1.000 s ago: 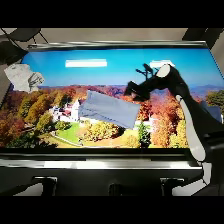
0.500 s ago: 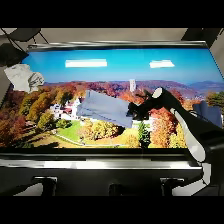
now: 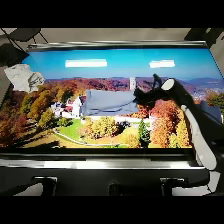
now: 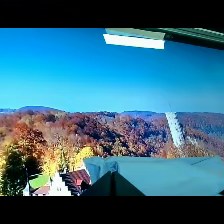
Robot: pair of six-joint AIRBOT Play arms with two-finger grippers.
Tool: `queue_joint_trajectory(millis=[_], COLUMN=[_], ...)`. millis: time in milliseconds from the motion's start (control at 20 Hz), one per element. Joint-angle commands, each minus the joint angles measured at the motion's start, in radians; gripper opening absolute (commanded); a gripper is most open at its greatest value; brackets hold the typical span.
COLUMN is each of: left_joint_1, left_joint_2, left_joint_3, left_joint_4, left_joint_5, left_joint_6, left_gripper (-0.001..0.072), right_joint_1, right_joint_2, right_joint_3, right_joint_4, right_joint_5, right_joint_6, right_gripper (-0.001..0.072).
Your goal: Fold the shirts.
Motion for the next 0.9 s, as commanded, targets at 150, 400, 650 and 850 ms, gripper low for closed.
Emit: queue_joint_trajectory(millis=[150, 400, 650, 850], left_joint_1=[-0.001, -0.001, -0.001, -0.001], left_joint_2=[-0.001, -0.001, -0.001, -0.001], left_joint_3=[0.000, 0.000, 0.000, 0.000], left_joint_4=[0.000, 0.000, 0.000, 0.000], left_joint_5=[0.000, 0.000, 0.000, 0.000], left_joint_6=[0.002, 0.002, 0.006, 0.016], left_gripper=[0.0031, 0.0031, 0.0031, 0.0031], right_joint_1=[-0.262, -0.544, -0.827, -1.010], right_joint_2=[0.152, 0.257, 0.336, 0.381], right_joint_3=[0.166, 0.297, 0.340, 0.340], right_joint_4=[-0.027, -0.114, -0.136, -0.135], right_joint_5=[0.217, 0.353, 0.460, 0.539], right_joint_6=[-0.029, -0.024, 0.006, 0.005], right_gripper=[0.0047, 0.0047, 0.0047, 0.0047])
